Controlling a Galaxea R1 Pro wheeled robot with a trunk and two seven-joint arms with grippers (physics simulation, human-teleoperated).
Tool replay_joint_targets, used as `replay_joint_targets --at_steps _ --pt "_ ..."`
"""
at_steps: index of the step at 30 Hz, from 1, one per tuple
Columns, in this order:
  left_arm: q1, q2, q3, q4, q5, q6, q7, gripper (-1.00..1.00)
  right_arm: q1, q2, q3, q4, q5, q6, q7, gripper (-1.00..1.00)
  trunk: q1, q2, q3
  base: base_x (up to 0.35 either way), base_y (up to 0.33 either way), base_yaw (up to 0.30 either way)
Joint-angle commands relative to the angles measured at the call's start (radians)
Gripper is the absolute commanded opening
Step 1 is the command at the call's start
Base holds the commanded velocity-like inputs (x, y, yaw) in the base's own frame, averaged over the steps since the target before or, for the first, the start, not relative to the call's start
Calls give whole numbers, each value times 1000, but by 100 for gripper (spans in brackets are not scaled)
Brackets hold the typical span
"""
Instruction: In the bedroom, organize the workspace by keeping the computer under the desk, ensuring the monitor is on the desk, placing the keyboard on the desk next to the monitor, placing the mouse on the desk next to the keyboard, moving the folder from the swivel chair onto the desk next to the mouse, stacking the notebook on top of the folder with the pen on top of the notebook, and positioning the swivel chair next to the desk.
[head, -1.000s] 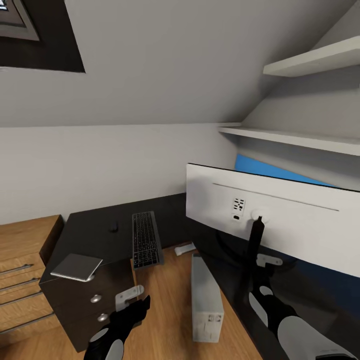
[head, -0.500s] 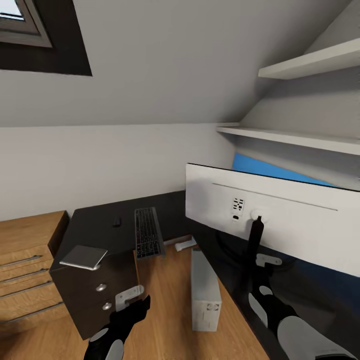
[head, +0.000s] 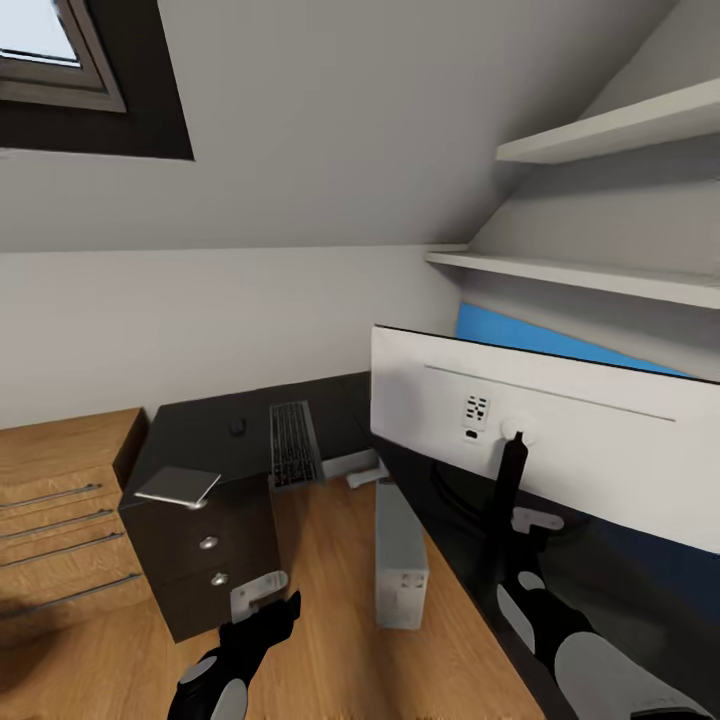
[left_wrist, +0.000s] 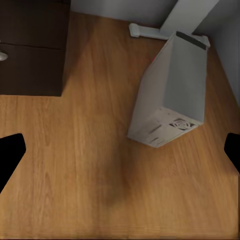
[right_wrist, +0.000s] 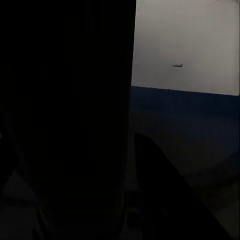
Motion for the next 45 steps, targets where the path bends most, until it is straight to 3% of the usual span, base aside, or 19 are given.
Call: replay_joint_targets --at_steps 1,15,33,45 --pt "-1 0 -1 -1 11 2 9 100 -2 -1 8 -3 -2 -3 -4 -100 0 -1 -1 -267 -229 93" --pt "0 0 -1 -1 12 2 9 100 -2 -1 9 -3 -2 -3 -3 -100 0 -1 -1 -264 -220 244" --pt "-1 0 -1 3 12 2 9 100 -2 -1 9 -3 -2 -3 -2 -100 0 -1 -1 -265 -15 276" --pt "-1 0 -2 3 11 1 9 100 -2 -1 7 -3 -4 -1 -1 -100 0 -1 -1 -297 -126 46"
